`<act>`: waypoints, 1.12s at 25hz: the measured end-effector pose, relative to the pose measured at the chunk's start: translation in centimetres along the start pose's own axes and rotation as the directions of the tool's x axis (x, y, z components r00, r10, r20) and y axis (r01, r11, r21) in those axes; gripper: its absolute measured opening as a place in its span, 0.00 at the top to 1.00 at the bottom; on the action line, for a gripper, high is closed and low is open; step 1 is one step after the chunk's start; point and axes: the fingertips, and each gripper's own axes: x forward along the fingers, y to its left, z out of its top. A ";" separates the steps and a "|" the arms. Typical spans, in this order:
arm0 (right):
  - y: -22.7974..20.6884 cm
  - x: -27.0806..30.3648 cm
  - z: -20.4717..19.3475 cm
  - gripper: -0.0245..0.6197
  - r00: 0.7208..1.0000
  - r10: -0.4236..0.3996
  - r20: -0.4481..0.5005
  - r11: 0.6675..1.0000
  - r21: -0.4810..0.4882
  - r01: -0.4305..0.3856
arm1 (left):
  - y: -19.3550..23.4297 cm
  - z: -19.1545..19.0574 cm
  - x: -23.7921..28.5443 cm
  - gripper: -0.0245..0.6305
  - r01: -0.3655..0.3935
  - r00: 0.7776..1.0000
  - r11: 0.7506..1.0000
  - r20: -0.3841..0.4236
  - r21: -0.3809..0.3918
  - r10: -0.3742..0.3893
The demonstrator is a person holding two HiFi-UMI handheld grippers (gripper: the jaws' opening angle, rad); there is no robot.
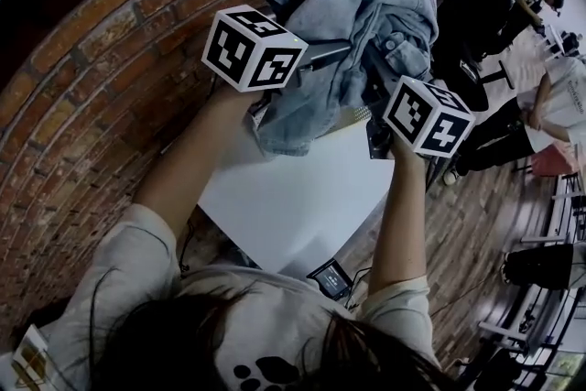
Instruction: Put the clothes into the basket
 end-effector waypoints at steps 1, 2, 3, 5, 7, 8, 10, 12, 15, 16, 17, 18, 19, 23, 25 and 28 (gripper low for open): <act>-0.2 0.5 0.7 0.60 1.000 -0.001 0.012 1.000 -0.005 0.001 | 0.5 0.7 0.2 0.48 -0.004 1.000 1.000 0.010 0.011 0.004; -0.4 0.9 1.4 0.60 1.000 -0.001 0.024 1.000 -0.009 0.002 | 0.9 1.3 0.4 0.48 -0.007 1.000 1.000 0.018 0.022 0.007; -0.6 1.2 1.8 0.60 0.999 -0.002 0.035 1.000 -0.011 0.002 | 1.3 1.8 0.6 0.48 -0.010 1.000 0.999 0.024 0.033 0.009; -1.1 1.8 2.0 0.60 0.999 -0.002 0.045 1.000 -0.013 0.003 | 1.8 2.0 1.2 0.48 -0.015 0.999 0.999 0.029 0.046 0.014; -1.7 2.7 0.6 0.60 1.000 -0.002 0.028 1.000 0.000 0.002 | 2.3 0.6 1.9 0.48 -0.022 1.000 0.999 0.009 0.035 0.021; -2.0 3.2 -1.0 0.60 1.000 -0.001 0.005 1.000 0.017 0.001 | 2.6 -0.9 2.3 0.48 -0.025 1.000 1.000 -0.015 0.018 0.025; -2.6 4.2 -5.3 0.59 0.998 0.010 -0.069 0.998 0.059 -0.005 | 3.1 -5.2 3.1 0.48 -0.035 0.996 0.998 -0.082 -0.043 0.031; -3.0 5.2 -10.2 0.59 0.985 0.030 -0.168 0.997 0.078 -0.017 | 3.4 -10.3 3.7 0.48 -0.052 0.988 0.990 -0.150 -0.130 0.032; -3.2 6.8 -16.7 0.59 0.939 0.076 -0.334 0.995 0.083 -0.051 | 3.9 -17.3 4.3 0.48 -0.097 0.970 0.957 -0.241 -0.272 0.030; -3.2 7.2 -18.6 0.59 0.919 0.094 -0.382 0.993 0.099 -0.061 | 4.1 -19.2 4.4 0.48 -0.116 0.962 0.945 -0.270 -0.307 0.030; -3.2 7.6 -20.2 0.59 0.900 0.109 -0.423 0.991 0.116 -0.065 | 4.2 -20.8 4.4 0.48 -0.136 0.954 0.933 -0.298 -0.333 0.032; -3.3 7.9 -21.5 0.58 0.882 0.117 -0.456 0.990 0.127 -0.065 | 4.3 -22.2 4.4 0.48 -0.155 0.945 0.923 -0.324 -0.353 0.034; -3.3 8.1 -22.4 0.58 0.867 0.118 -0.483 0.990 0.130 -0.062 | 4.4 -23.1 4.5 0.48 -0.170 0.939 0.914 -0.343 -0.369 0.036; -3.5 9.1 -24.0 0.57 0.823 0.120 -0.556 0.990 0.124 -0.061 | 5.3 -25.1 4.5 0.47 -0.213 0.922 0.879 -0.385 -0.427 0.037; -3.9 9.4 -24.7 0.53 0.809 0.115 -0.577 0.991 0.127 -0.051 | 5.6 -26.1 4.4 0.44 -0.235 0.909 0.861 -0.416 -0.450 0.031; -4.9 9.7 -25.7 0.41 0.804 0.072 -0.590 0.994 0.106 -0.011 | 6.3 -27.4 4.0 0.38 -0.287 0.882 0.844 -0.469 -0.453 0.048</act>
